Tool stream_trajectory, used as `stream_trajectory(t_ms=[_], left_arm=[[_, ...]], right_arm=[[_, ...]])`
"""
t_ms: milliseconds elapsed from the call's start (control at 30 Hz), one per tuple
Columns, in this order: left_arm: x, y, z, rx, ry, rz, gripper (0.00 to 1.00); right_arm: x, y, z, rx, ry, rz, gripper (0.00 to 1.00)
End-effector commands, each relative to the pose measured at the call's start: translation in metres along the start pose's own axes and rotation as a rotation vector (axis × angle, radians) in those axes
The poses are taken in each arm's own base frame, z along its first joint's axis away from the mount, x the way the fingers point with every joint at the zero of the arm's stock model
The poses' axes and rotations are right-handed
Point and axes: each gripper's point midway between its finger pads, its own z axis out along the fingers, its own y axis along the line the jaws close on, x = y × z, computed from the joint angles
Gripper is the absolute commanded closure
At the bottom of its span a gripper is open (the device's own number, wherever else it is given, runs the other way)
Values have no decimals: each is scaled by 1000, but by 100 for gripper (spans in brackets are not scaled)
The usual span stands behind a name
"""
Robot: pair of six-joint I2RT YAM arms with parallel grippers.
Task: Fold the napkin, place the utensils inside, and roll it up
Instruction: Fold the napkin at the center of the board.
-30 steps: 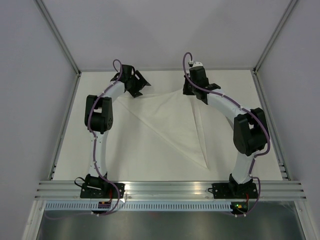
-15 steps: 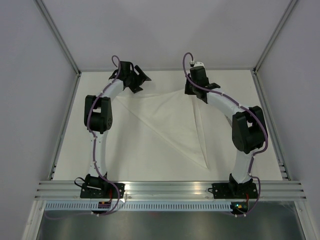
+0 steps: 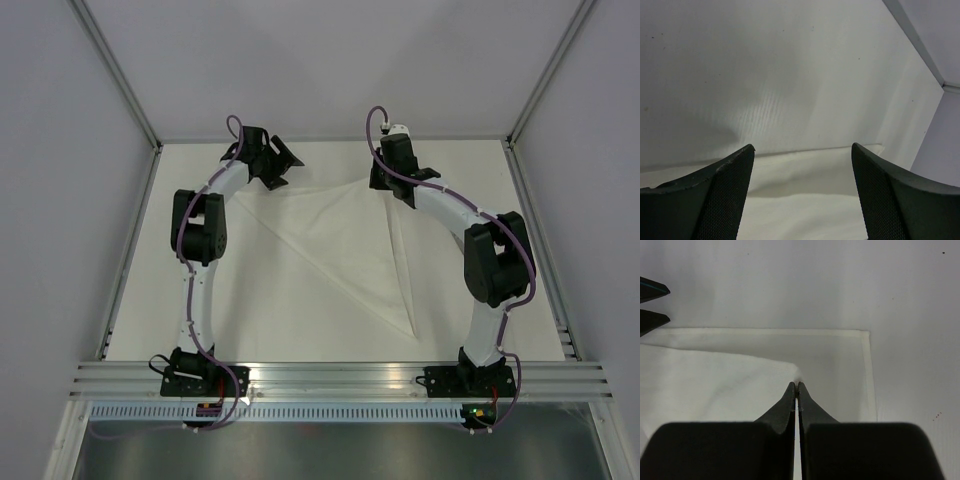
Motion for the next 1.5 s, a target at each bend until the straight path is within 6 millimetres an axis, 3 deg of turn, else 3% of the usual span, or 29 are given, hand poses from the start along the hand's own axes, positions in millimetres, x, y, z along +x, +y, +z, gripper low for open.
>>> stream_trajectory(t_ms=[0,767,1133,1467], left_arm=[[3,5,6,13,16,17,17],[7,17,11,-25,29,15,18],[5,17,11,-27,29,15,18],[6,20,15,-34,33,10,18]], right_arm=[[-37,6,-15,-13,-108,29,100],[-49,-11,-14,14,-146,75,100],[-35,-27,3,43,-110,100,100],[-7,-36,32,63,-43,105,99]])
